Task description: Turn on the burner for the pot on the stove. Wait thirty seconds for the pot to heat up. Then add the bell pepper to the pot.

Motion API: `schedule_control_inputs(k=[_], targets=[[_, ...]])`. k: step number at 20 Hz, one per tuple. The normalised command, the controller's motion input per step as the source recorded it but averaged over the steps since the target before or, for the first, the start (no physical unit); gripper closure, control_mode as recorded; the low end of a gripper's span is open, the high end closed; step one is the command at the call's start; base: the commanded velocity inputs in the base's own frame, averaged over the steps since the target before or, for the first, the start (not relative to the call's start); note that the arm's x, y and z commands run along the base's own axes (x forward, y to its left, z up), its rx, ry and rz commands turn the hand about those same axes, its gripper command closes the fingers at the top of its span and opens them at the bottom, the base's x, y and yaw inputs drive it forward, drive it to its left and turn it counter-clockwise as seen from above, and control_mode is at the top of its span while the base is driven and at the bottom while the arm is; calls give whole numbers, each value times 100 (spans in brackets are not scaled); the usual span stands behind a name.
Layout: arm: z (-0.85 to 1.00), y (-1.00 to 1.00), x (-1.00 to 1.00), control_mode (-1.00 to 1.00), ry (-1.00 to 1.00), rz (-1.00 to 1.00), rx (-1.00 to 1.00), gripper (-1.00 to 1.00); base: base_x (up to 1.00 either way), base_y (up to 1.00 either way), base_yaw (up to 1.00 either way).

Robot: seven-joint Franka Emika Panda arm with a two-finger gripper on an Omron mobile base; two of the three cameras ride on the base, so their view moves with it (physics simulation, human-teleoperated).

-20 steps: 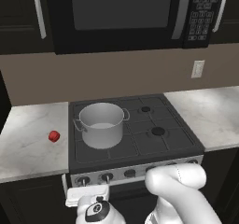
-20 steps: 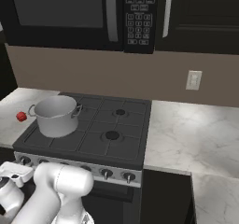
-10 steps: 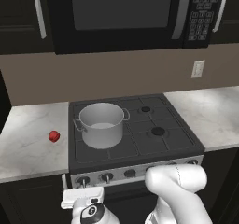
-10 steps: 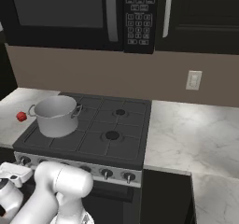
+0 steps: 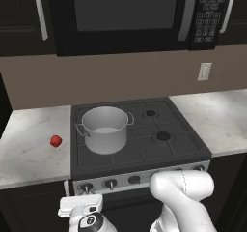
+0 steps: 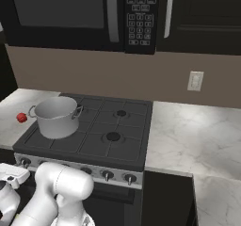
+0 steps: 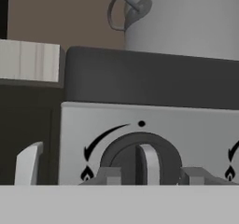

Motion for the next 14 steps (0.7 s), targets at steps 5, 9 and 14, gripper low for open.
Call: schedule_control_inputs(k=[5, 9, 14], targets=[[-4, 0, 32, -100, 0, 1, 0, 100, 0, 0, 0], [0, 0, 32, -100, 0, 9, 0, 100, 0, 0, 0], [1, 0, 30, -100, 0, 18, -4, 100, 0, 0, 0]])
